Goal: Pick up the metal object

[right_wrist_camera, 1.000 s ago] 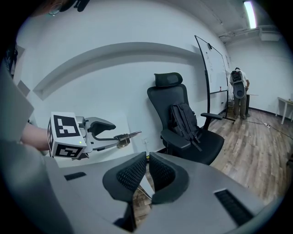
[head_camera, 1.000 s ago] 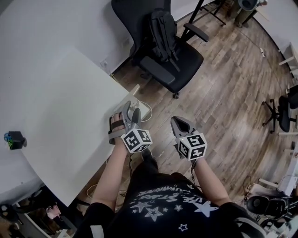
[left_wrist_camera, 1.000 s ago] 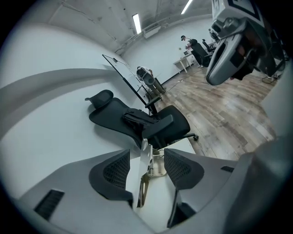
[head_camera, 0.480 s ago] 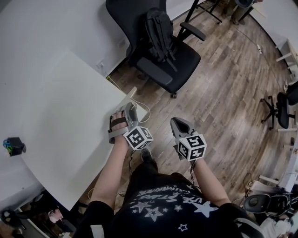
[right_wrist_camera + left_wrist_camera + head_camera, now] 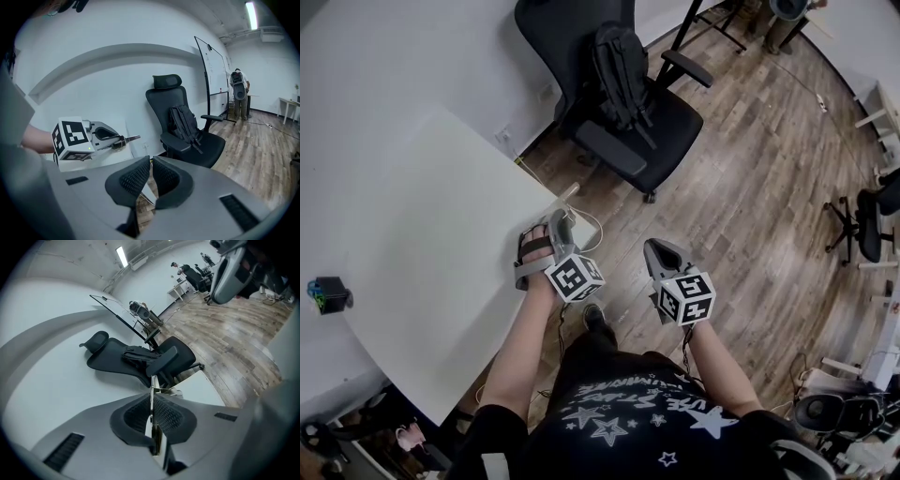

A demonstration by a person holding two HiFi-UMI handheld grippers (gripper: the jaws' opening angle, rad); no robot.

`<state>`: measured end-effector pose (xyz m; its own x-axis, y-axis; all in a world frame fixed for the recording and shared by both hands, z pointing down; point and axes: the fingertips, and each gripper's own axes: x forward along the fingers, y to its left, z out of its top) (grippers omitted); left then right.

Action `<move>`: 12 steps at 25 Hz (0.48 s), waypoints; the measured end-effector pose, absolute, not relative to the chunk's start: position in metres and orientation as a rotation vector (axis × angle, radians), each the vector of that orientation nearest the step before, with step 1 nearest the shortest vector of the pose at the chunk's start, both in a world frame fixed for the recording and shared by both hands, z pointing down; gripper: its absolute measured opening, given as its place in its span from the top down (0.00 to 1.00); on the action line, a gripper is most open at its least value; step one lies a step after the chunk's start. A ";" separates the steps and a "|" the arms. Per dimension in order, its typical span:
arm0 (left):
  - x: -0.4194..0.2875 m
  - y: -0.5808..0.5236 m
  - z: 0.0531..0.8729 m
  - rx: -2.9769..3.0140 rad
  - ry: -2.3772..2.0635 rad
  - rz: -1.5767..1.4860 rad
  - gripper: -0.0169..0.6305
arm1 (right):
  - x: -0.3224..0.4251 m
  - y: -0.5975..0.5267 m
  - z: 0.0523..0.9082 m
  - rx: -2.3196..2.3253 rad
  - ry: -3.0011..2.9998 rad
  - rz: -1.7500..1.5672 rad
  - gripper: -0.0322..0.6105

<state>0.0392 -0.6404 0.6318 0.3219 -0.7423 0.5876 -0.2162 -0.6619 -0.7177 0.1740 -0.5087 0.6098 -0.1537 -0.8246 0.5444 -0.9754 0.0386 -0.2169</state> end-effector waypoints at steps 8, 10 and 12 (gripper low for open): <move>0.035 -0.624 0.606 -2.150 0.901 -1.264 0.93 | 0.173 -0.499 0.596 1.842 -2.081 0.767 0.87; 0.034 -0.617 0.596 -2.199 0.925 -1.242 0.93 | 0.173 -0.494 0.591 1.847 -2.088 0.761 0.87; 0.031 -0.609 0.583 -2.248 0.964 -1.218 0.93 | 0.171 -0.489 0.586 1.844 -2.097 0.757 0.87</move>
<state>0.0308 -0.6086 0.5834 0.3804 -0.7339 0.5628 -0.3797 -0.6788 -0.6285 0.1715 -0.4890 0.5858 -0.1693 -0.8455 0.5064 -0.9740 0.0651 -0.2170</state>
